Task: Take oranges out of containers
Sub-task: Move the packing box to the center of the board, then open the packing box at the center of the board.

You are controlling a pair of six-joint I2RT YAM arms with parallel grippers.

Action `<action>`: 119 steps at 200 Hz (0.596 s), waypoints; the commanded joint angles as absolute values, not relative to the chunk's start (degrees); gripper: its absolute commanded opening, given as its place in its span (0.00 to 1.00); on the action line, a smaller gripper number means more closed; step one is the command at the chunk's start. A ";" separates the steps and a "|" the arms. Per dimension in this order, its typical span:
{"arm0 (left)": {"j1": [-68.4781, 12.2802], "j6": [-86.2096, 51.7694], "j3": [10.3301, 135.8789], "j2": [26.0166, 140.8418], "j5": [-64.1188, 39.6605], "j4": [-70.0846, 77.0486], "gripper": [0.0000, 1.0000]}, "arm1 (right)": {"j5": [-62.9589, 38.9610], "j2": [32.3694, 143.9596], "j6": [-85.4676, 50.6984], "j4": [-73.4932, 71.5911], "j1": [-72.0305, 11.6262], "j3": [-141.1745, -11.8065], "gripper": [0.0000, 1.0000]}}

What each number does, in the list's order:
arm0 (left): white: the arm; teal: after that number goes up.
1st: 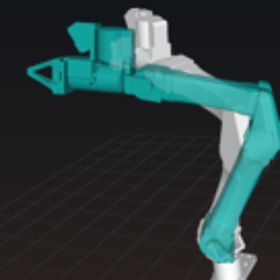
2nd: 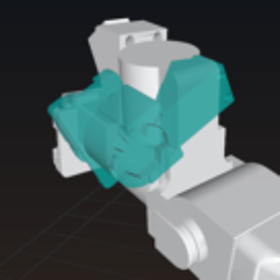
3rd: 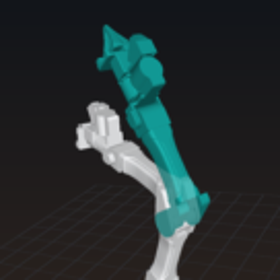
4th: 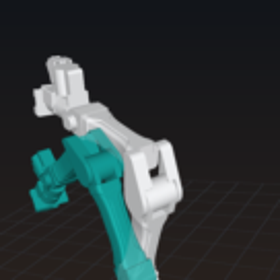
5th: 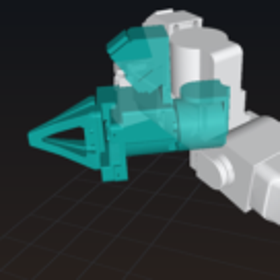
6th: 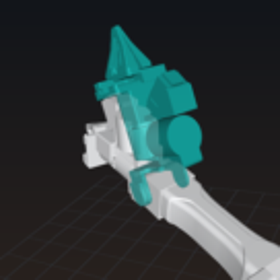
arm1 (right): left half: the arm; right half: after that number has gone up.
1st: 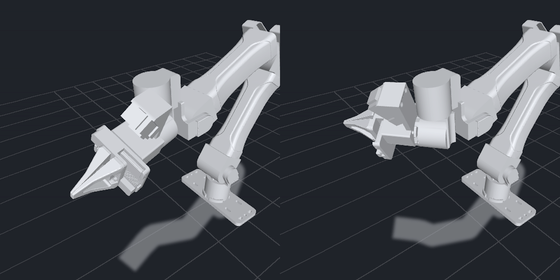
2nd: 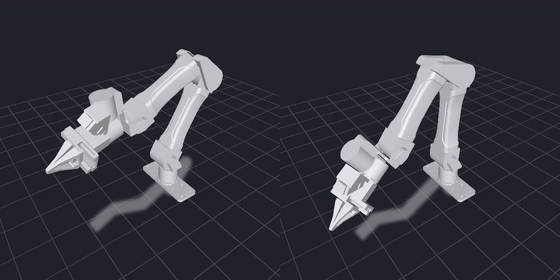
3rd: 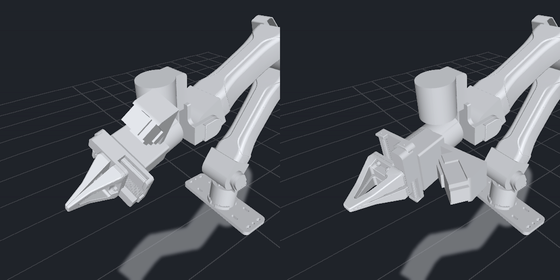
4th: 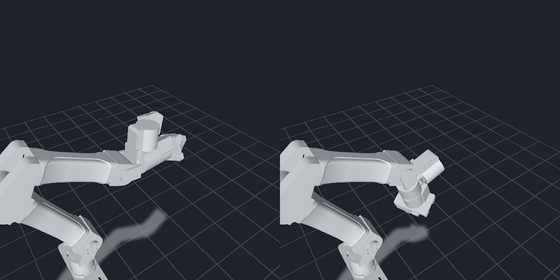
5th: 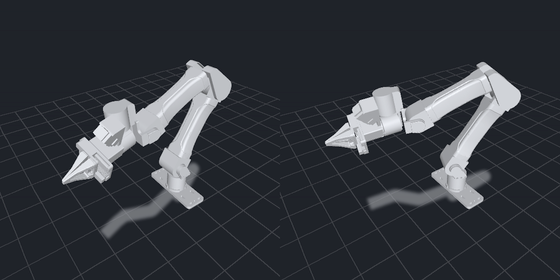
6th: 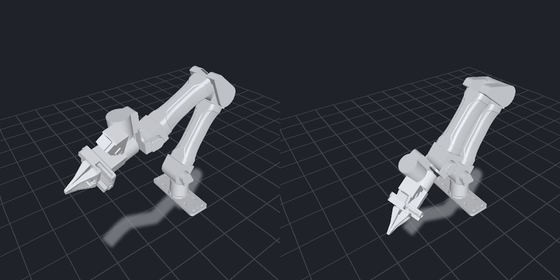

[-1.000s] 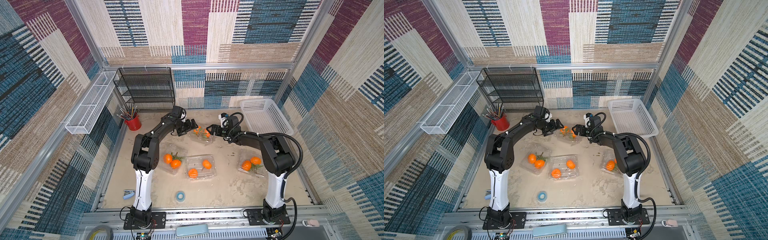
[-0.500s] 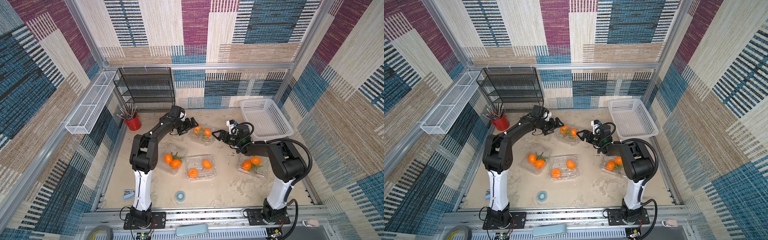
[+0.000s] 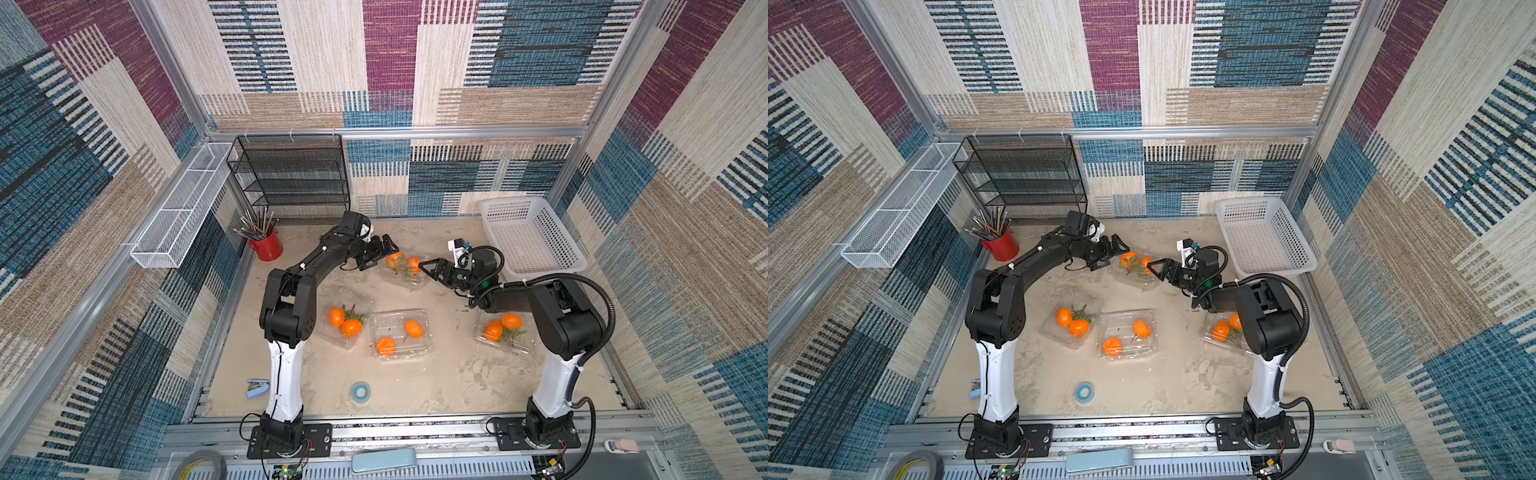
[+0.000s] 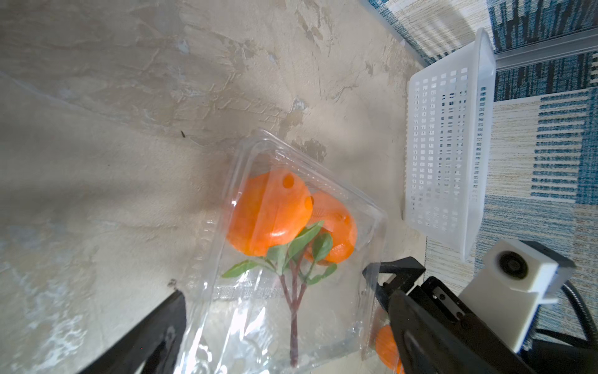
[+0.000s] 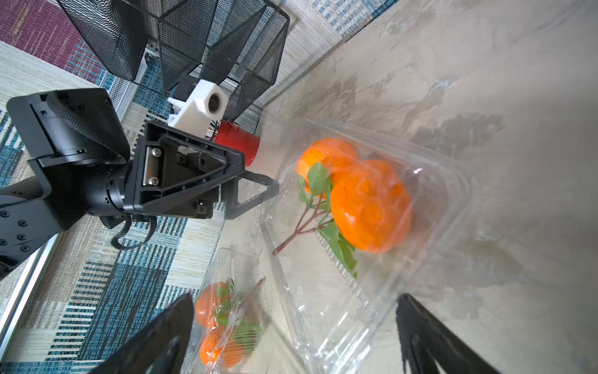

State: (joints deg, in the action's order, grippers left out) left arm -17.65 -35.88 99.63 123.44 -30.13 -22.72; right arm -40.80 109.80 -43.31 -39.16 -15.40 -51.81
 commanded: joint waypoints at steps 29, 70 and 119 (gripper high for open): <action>-17.87 -36.70 99.07 123.49 -30.49 -21.67 0.99 | -43.96 111.03 -45.34 -44.22 -15.40 -52.74 0.98; -18.40 -36.79 99.05 123.75 -30.52 -21.40 0.99 | -45.08 111.58 -47.65 -46.24 -15.47 -52.47 0.99; -18.63 -37.46 98.44 123.31 -31.09 -20.46 0.99 | -46.75 112.68 -52.32 -51.14 -15.45 -51.81 0.95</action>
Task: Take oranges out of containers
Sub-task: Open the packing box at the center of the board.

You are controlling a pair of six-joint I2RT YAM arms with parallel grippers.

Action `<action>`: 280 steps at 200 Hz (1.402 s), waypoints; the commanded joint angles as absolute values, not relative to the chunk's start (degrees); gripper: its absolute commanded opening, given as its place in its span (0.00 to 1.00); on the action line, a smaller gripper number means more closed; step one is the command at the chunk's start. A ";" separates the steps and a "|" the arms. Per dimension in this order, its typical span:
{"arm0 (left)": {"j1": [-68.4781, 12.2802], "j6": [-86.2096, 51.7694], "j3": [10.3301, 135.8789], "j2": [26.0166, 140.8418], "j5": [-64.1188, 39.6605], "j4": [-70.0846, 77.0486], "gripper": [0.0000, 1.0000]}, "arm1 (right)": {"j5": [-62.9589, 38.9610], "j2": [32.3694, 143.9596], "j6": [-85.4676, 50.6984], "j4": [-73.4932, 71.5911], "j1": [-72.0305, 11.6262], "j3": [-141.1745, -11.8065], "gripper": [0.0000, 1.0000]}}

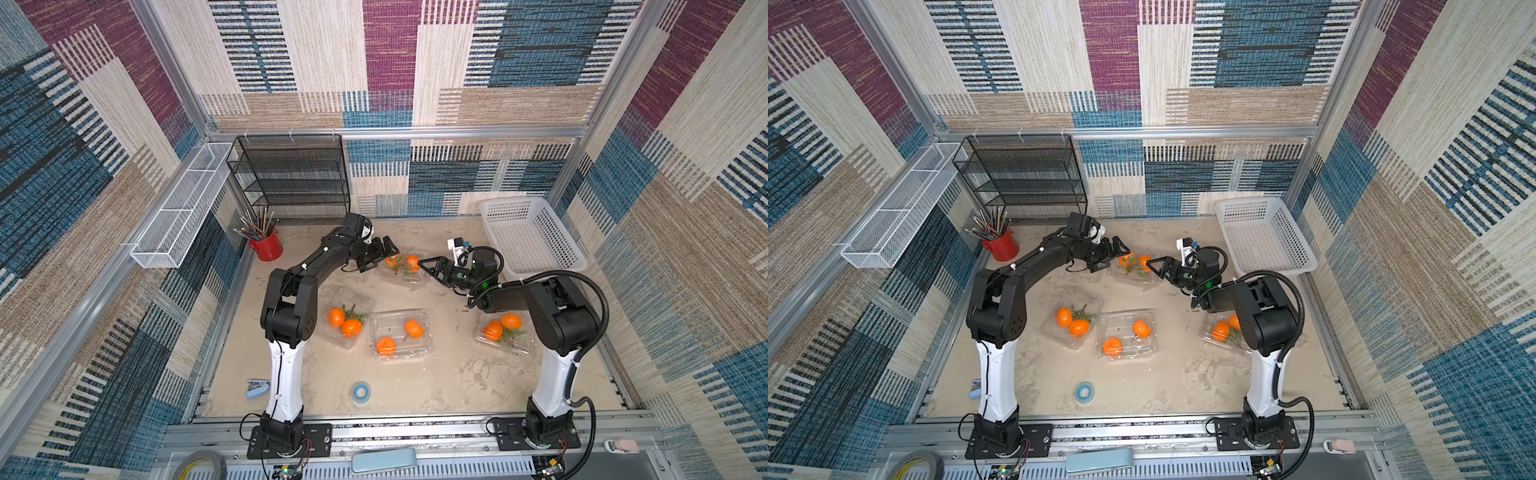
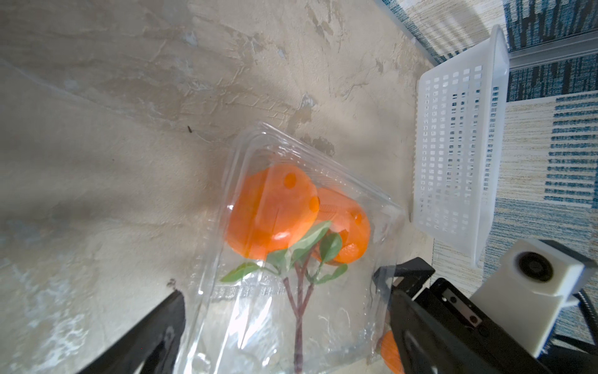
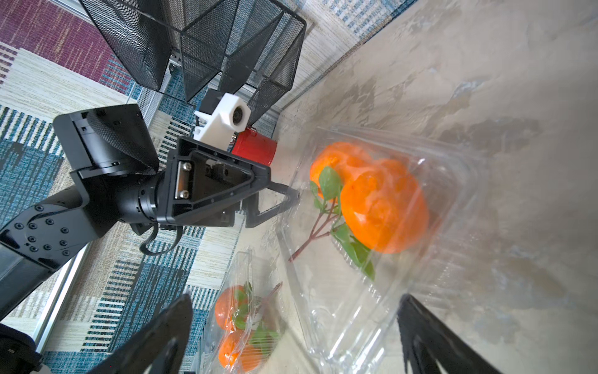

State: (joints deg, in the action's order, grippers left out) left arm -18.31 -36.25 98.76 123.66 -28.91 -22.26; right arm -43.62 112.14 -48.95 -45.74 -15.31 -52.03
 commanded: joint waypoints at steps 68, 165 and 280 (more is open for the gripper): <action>-18.62 -38.50 97.84 122.92 -32.58 -18.71 0.99 | -47.46 114.67 -60.11 -58.23 -16.08 -50.52 0.86; -18.72 -39.91 97.78 123.53 -35.15 -17.18 0.99 | -46.06 116.53 -70.74 -68.11 -16.79 -48.52 0.76; -15.74 -39.69 99.84 121.92 -35.94 -19.19 0.99 | -38.01 120.17 -83.48 -70.24 -18.14 -50.85 0.39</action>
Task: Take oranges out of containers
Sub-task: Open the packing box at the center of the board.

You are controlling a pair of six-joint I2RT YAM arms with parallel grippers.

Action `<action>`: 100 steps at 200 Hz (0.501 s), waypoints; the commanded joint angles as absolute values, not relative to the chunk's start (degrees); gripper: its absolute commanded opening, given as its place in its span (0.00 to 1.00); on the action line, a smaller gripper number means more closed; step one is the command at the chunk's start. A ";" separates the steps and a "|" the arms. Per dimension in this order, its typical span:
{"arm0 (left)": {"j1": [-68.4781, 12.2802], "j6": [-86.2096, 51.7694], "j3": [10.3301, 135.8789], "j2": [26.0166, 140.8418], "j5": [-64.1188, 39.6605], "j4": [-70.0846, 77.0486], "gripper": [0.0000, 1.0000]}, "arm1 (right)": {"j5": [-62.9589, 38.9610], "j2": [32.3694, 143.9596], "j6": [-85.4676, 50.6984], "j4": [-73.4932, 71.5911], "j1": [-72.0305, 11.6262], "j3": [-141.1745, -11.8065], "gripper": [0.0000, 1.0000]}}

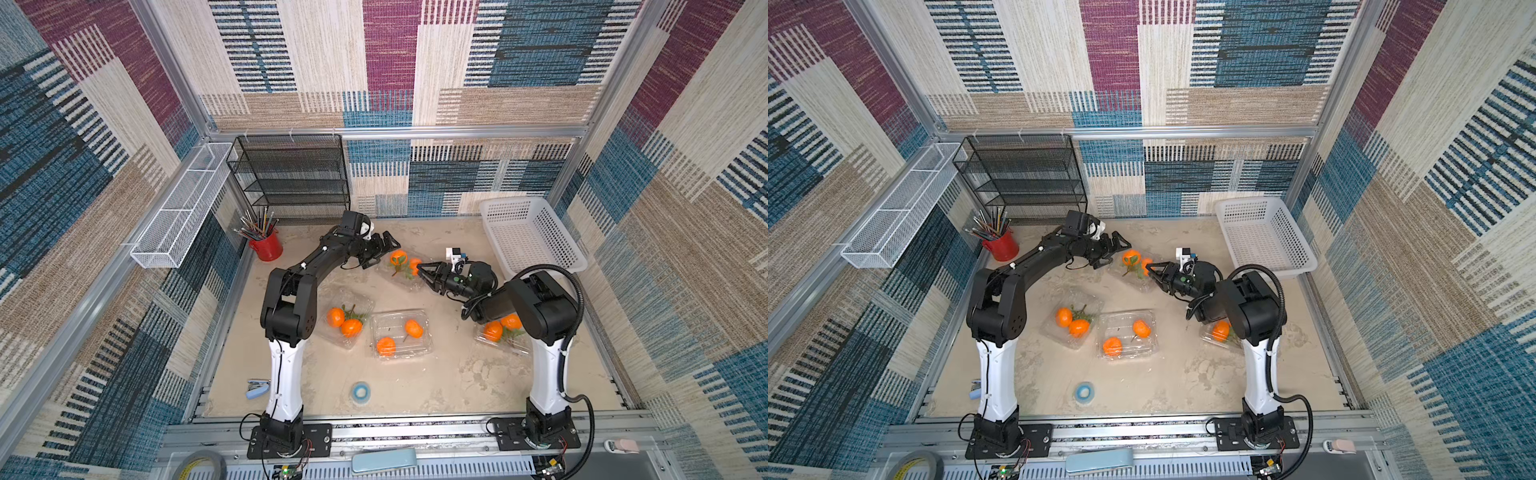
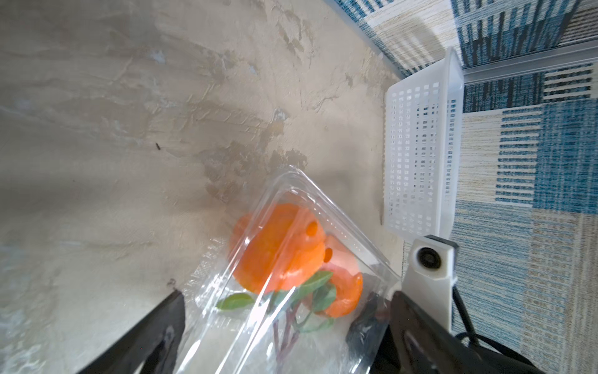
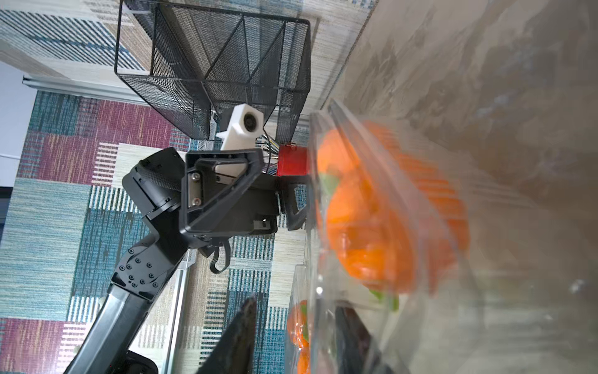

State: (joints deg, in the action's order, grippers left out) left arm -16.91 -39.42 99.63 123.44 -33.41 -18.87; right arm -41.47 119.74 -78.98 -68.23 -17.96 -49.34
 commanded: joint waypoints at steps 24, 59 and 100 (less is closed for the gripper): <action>-14.28 -41.45 98.52 120.97 -36.74 -17.33 0.99 | -34.90 121.42 -85.93 -67.98 -18.28 -52.18 0.34; -13.18 -44.48 96.07 120.15 -38.22 -13.37 0.99 | -32.85 124.72 -90.44 -68.28 -18.28 -55.39 0.31; -12.65 -52.63 87.56 117.89 -39.19 -1.06 0.99 | -29.57 126.04 -94.11 -67.81 -18.19 -58.11 0.27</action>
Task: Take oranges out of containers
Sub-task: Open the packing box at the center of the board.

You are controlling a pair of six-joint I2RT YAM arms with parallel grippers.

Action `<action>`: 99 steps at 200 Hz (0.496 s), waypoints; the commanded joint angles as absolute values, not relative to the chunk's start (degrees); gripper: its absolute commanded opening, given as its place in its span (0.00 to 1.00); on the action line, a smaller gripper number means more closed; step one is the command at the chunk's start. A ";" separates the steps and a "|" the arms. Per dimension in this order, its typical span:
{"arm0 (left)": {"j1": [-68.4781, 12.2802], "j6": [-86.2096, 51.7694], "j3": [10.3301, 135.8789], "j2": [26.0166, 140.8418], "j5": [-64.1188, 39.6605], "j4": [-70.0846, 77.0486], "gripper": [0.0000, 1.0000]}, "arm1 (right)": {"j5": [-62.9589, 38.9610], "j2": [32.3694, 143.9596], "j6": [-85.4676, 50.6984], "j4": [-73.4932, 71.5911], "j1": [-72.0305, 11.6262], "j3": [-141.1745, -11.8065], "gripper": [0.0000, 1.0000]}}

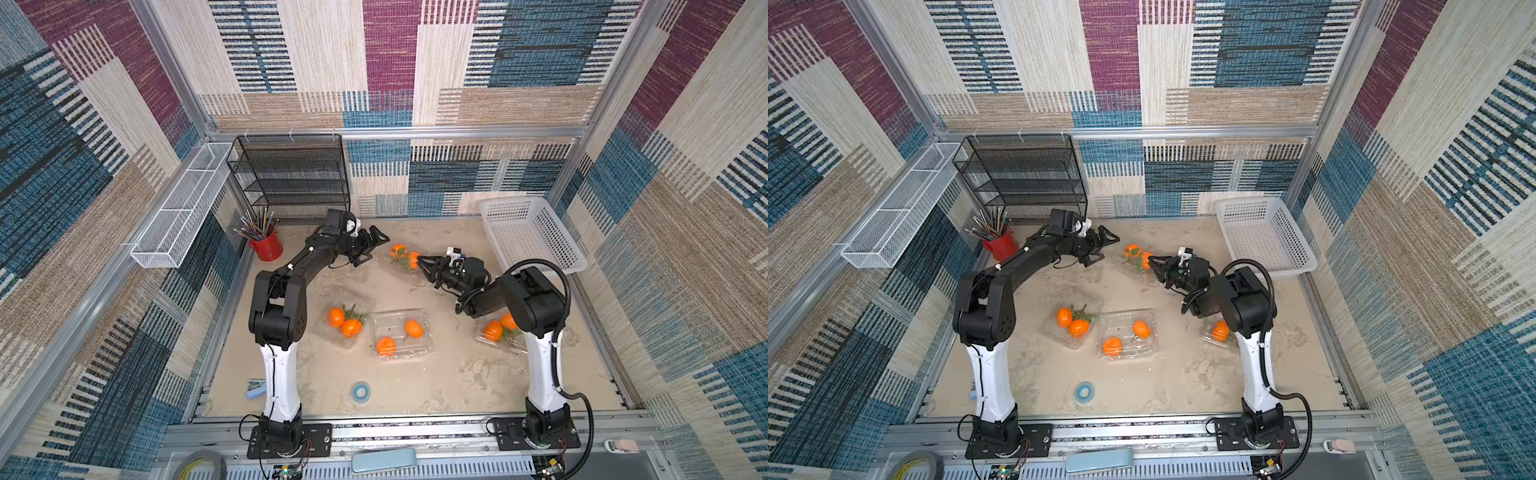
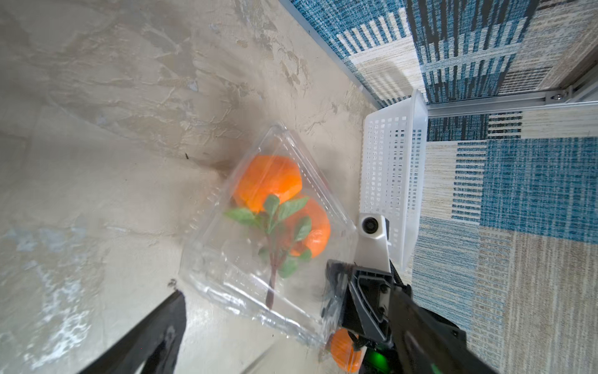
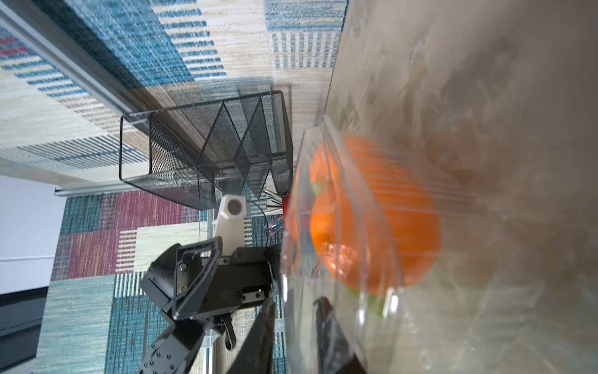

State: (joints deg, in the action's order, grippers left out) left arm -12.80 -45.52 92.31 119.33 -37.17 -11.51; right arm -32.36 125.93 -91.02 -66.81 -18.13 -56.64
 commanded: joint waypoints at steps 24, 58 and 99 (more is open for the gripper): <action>-12.78 -59.43 82.43 118.29 -41.49 9.24 0.99 | -28.07 126.04 -94.97 -65.53 -17.47 -60.23 0.27; -13.82 -61.96 79.24 118.43 -40.79 13.88 0.96 | -27.35 127.72 -95.82 -63.58 -16.61 -62.31 0.28; -16.01 -64.16 76.94 117.84 -39.42 15.05 0.91 | -27.33 129.63 -97.73 -65.74 -15.72 -62.53 0.27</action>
State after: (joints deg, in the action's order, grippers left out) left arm -14.96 -62.04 77.58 118.32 -39.42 11.81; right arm -27.88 129.01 -95.96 -63.94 -16.12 -62.00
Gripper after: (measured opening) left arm 0.911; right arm 0.267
